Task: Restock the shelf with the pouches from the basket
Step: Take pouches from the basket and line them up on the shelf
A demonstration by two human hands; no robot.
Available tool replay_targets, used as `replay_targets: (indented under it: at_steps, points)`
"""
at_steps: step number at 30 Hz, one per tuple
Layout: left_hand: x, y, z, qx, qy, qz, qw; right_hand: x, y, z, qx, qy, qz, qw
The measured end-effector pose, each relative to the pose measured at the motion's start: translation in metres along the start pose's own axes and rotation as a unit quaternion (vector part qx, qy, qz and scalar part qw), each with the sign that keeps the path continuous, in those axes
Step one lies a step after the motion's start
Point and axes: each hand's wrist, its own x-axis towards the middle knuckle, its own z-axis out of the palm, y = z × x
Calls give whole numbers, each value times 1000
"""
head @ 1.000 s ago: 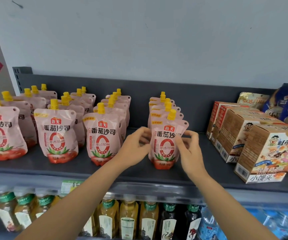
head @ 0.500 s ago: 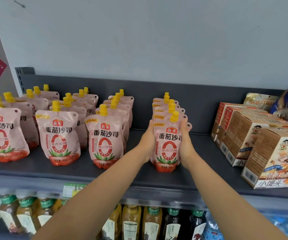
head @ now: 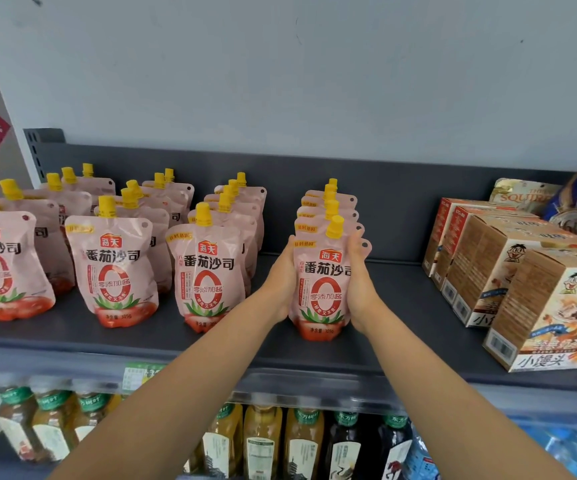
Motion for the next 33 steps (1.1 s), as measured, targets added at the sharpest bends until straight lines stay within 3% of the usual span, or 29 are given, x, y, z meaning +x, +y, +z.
replay_targets:
  at_steps: [4, 13, 17, 20, 23, 25, 29, 31, 33]
  points:
    - [0, 0, -2, -4, -10, 1, 1000, -2, -3, 2, -5, -6, -7, 1000]
    - [15, 21, -5, -24, 9, -1, 1000, -11, 4, 14, -53, 141, -63, 987]
    - [20, 19, 5, 51, 35, 11, 998, -15, 4, 17, -65, 161, -66, 983]
    - [17, 12, 2, 50, -9, -1, 999, -13, 3, 18, -68, 182, -70, 978]
    - [20, 16, 6, 65, 35, -10, 997, -19, 7, 15, -90, 218, -119, 964]
    - [19, 19, 3, 14, 33, -13, 999, -25, 12, 6, -146, 250, -173, 941]
    - [17, 9, -13, 10, 117, 13, 993, -32, 14, -14, -284, 206, -255, 901]
    - [12, 3, -18, 42, 184, 63, 980, -34, 9, -22, -351, 168, -267, 882]
    - [-3, -1, -17, 73, 200, 125, 969, -38, 6, -24, -379, 138, -270, 874]
